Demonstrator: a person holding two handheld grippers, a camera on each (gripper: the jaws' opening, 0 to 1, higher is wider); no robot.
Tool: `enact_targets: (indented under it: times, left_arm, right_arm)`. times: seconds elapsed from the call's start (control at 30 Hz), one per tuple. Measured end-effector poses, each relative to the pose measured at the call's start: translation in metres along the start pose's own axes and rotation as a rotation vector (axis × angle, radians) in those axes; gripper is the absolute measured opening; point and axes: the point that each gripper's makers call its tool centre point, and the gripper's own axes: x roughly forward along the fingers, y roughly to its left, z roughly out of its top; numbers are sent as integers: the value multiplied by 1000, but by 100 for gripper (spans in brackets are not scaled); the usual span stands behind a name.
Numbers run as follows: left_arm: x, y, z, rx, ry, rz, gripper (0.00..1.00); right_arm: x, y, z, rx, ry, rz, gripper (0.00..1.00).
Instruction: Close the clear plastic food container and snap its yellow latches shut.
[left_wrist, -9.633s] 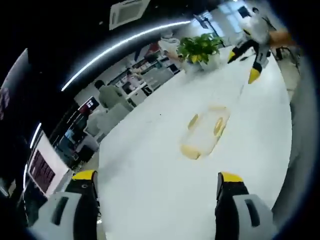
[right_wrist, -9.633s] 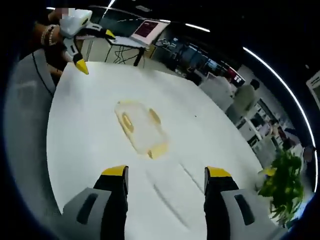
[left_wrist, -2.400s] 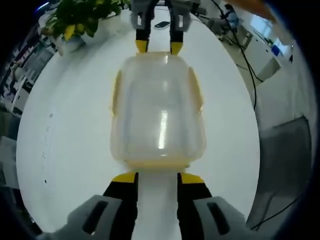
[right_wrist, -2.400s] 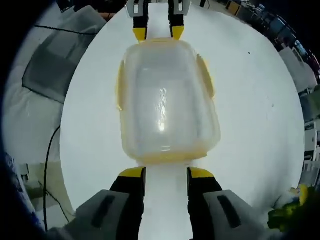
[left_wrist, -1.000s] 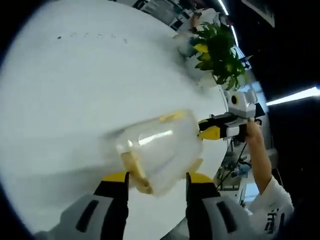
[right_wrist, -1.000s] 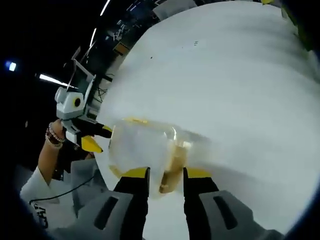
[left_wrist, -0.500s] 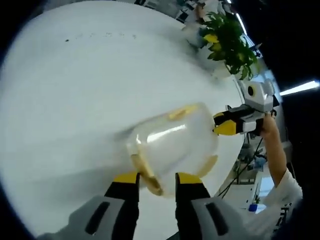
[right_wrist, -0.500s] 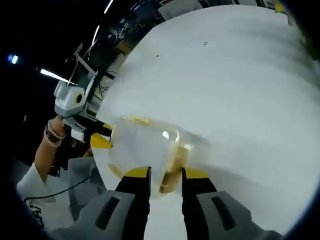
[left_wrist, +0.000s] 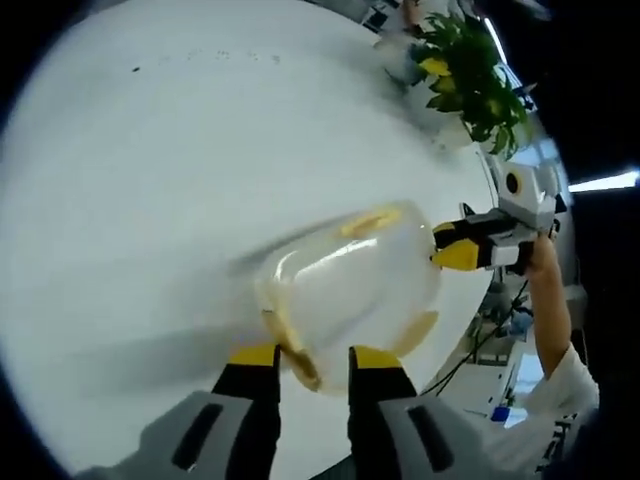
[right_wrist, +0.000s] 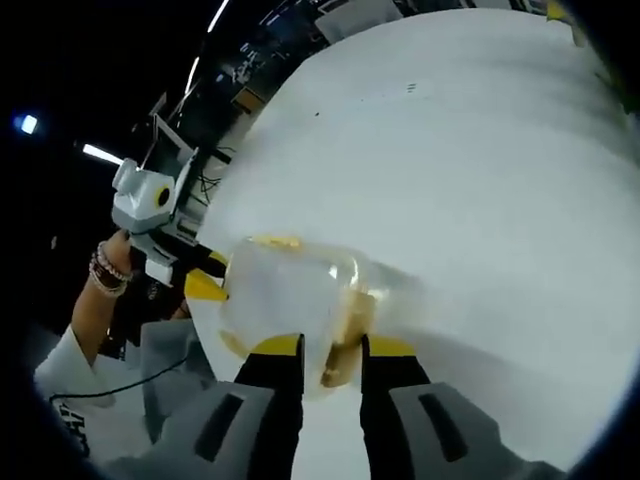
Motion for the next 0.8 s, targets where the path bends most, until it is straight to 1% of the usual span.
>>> enact_targets:
  times: [0.03, 0.07, 0.1, 0.13, 0.17, 0.3, 0.33, 0.37, 0.47, 0.57, 0.6, 0.63, 0.7, 0.73, 0.8]
  left_arm:
    - [0, 0, 0, -2, 2, -1, 17]
    - [0, 0, 0, 0, 2, -1, 17]
    - [-1, -1, -1, -5, 7, 0, 17]
    - [-1, -1, 0, -1, 3, -1, 17]
    - [-1, -1, 0, 5, 3, -2, 17]
    - [-2, -1, 0, -8, 6, -7, 15]
    - [0, -1, -2, -51, 16, -17, 15]
    - [3, -2, 0, -35, -2, -36, 16]
    - [4, 4, 0, -27, 1, -38, 16]
    - [3, 5, -1, -7, -5, -31, 17]
    - [3, 7, -1, 1, -10, -30, 17]
    - [2, 8, -1, 14, -20, -30, 17]
    - [0, 9, -1, 4, -40, -28, 18]
    - [0, 11, -1, 14, -48, -25, 18]
    - [-2, 11, 1, 30, -55, -6, 18]
  right_arm:
    - [0, 0, 0, 15, 2, 4, 17]
    - [0, 0, 0, 13, 2, 6, 15]
    - [2, 0, -6, 76, 17, -2, 15]
    - [4, -3, -1, 45, 13, 8, 15]
    - [6, -1, 0, 38, 12, 7, 15]
    - [13, 2, -2, 36, 14, 2, 16]
    - [11, 2, -2, 41, 12, 2, 16]
    - [12, 3, -3, 37, 14, 4, 16]
    - [13, 3, -1, 60, -2, 18, 16]
    - [13, 5, 1, 51, -10, 24, 16]
    - [12, 6, 1, 34, -10, 22, 17]
    - [13, 7, 2, 11, -4, 13, 18]
    - [14, 9, 3, -3, -6, -11, 19]
    - [12, 9, 3, -29, -6, -24, 20]
    - [12, 11, 2, -33, -14, -37, 21]
